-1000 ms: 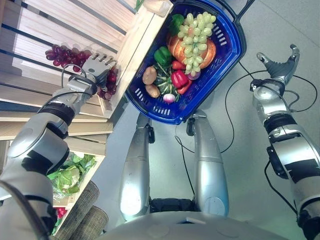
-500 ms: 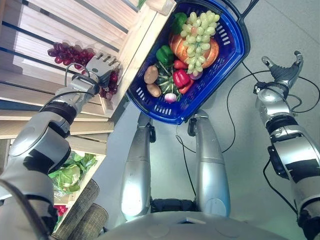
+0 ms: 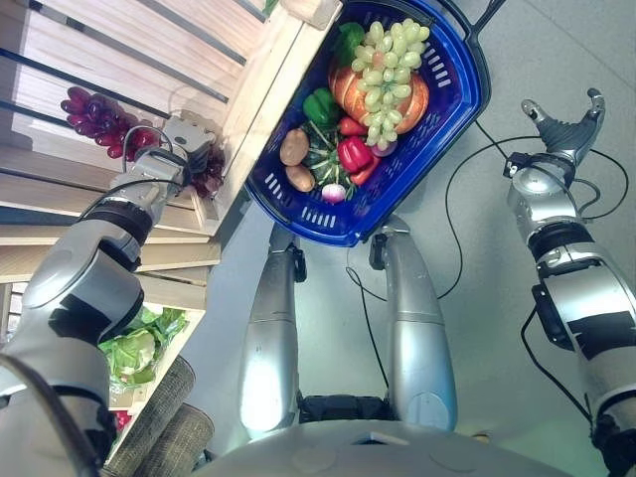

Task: Pick up fruits and vegetables into the basket

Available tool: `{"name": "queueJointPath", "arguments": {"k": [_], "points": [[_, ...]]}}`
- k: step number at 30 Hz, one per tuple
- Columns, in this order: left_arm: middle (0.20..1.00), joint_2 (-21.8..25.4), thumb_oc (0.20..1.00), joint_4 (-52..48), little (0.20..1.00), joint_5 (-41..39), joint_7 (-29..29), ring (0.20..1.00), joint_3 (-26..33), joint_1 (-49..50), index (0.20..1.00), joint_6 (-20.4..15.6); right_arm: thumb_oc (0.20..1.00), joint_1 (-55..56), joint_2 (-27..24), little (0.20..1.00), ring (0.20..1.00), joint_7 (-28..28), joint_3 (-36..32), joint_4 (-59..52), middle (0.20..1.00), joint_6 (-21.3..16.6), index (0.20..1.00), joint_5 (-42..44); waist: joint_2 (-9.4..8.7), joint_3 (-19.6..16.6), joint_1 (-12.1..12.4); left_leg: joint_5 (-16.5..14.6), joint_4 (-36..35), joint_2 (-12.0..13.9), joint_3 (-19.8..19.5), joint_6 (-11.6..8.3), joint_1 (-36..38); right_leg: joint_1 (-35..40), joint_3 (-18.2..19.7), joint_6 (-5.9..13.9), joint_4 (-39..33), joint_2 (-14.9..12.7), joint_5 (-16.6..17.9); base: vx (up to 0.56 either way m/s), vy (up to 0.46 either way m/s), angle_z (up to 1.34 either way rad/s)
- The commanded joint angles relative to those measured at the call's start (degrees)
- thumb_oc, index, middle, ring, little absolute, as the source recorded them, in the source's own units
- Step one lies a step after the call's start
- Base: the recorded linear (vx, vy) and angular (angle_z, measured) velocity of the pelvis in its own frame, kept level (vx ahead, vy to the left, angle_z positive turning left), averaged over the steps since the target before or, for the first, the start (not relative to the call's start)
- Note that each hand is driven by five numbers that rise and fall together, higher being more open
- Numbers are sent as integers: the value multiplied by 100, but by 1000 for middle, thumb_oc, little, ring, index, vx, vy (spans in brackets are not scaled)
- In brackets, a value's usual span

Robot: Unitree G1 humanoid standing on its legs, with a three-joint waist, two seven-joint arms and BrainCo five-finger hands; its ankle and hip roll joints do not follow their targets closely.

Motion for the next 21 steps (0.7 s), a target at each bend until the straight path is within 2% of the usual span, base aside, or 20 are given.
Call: {"name": "queueJointPath", "arguments": {"k": [1, 12, 14, 15, 16, 17, 19, 21], "points": [[200, 25, 200, 785, 200, -91, -372, 200, 56, 714, 200, 198, 1000, 238, -113, 1000, 1000, -131, -66, -96, 1000, -204, 1000, 75, -140, -147, -45, -856, 740, -312, 246, 295, 37, 502, 133, 771, -1334, 123, 834, 0, 0, 0], [200, 69, 200, 648, 200, -487, -361, 200, 28, 601, 200, 111, 1000, 299, -92, 1000, 1000, -156, -38, -120, 1000, -242, 1000, 91, -129, -147, -51, -851, 721, -310, 245, 282, 50, 509, 146, 773, -1343, 124, 835, 0, 0, 0], [200, 70, 200, 586, 200, -893, -86, 200, 84, 612, 200, 293, 1000, 329, -84, 1000, 1000, -152, -31, -140, 1000, -254, 1000, 85, -132, -147, -49, -849, 733, -314, 244, 282, 47, 506, 154, 768, -1329, 137, 835, 0, 0, 0], [307, 67, 307, 563, 307, -1103, 147, 307, 126, 619, 307, 334, 1000, 330, -84, 1000, 1000, -154, -22, -131, 1000, -269, 1000, 98, -131, -147, -46, -846, 735, -315, 241, 283, 45, 505, 159, 766, -1329, 140, 837, 0, 0, 0], [1000, 67, 1000, 517, 1000, -1591, 268, 1000, 192, 601, 1000, 402, 1000, 320, -64, 1000, 1000, -164, -4, -135, 1000, -261, 1000, 103, -138, -147, -42, -849, 728, -313, 236, 283, 47, 501, 165, 769, -1327, 145, 833, 0, 0, 0], [1000, 66, 1000, 471, 1000, -2236, 414, 1000, 352, 556, 1000, 410, 1000, 342, -58, 1000, 1000, -151, -22, -131, 1000, -271, 1000, 104, -149, -147, -38, -849, 729, -308, 239, 284, 48, 499, 173, 769, -1321, 147, 825, 0, 0, 0], [1000, 98, 1000, 353, 1000, -3009, 673, 1000, 550, 517, 1000, 78, 1000, 392, -64, 1000, 1000, -159, -22, -193, 1000, -251, 1000, 110, -151, -147, -35, -849, 737, -309, 243, 279, 48, 497, 180, 767, -1308, 149, 815, 0, 0, 0], [1000, 176, 1000, 106, 1000, -3311, 666, 1000, 803, 425, 1000, -194, 1000, 467, -84, 1000, 1000, -175, -86, -316, 1000, -182, 1000, 62, -137, -147, -25, -840, 725, -318, 249, 278, 71, 516, 175, 765, -1298, 146, 801, 0, 0, 0]]}}
